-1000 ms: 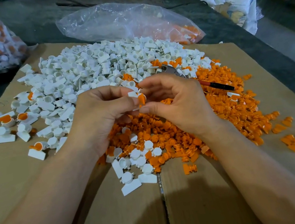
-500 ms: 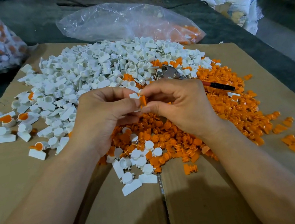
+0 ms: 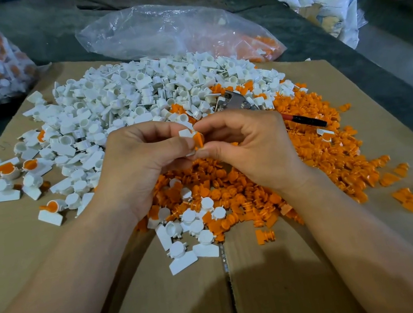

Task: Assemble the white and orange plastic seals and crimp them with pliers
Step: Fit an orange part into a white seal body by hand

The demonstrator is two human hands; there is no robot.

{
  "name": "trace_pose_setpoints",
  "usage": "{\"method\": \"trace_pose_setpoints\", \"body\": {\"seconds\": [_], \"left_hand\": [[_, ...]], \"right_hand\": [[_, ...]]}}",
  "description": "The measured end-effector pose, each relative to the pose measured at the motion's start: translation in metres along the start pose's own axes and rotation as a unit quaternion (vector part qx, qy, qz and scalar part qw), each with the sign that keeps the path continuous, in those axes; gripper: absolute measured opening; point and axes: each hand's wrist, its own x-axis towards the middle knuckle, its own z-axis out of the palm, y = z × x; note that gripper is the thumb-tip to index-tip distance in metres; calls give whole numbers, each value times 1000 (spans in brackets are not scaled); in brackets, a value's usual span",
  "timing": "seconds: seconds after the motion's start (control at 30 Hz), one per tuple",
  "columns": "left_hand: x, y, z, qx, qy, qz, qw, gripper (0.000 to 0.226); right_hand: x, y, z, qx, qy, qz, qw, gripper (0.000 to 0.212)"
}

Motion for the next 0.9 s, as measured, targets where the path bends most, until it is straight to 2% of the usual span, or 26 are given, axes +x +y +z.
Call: {"method": "trace_pose_setpoints", "body": {"seconds": [0.1, 0.23, 0.4, 0.53, 0.77, 0.9], "left_hand": [[-1, 0, 0, -11, -7, 4, 1000, 9], [-1, 0, 0, -13, -10, 6, 1000, 8], [1, -1, 0, -5, -4, 6, 1000, 23], [-1, -1, 0, -12, -5, 8, 1000, 9], [-1, 0, -2, -23, -4, -3, 1000, 7], [1, -1, -2, -20, 13, -11, 1000, 21]], "right_hand": [[0, -1, 0, 22, 3, 5, 1000, 30], [0, -1, 0, 37, 5, 9, 999, 31], [0, -2, 0, 29, 7, 8, 1000, 32], [0, -2, 0, 17, 9, 19, 1000, 31], [1, -7, -10, -42, 31, 37, 998, 22], [6, -7, -35, -128, 78, 119, 982, 13]]}}
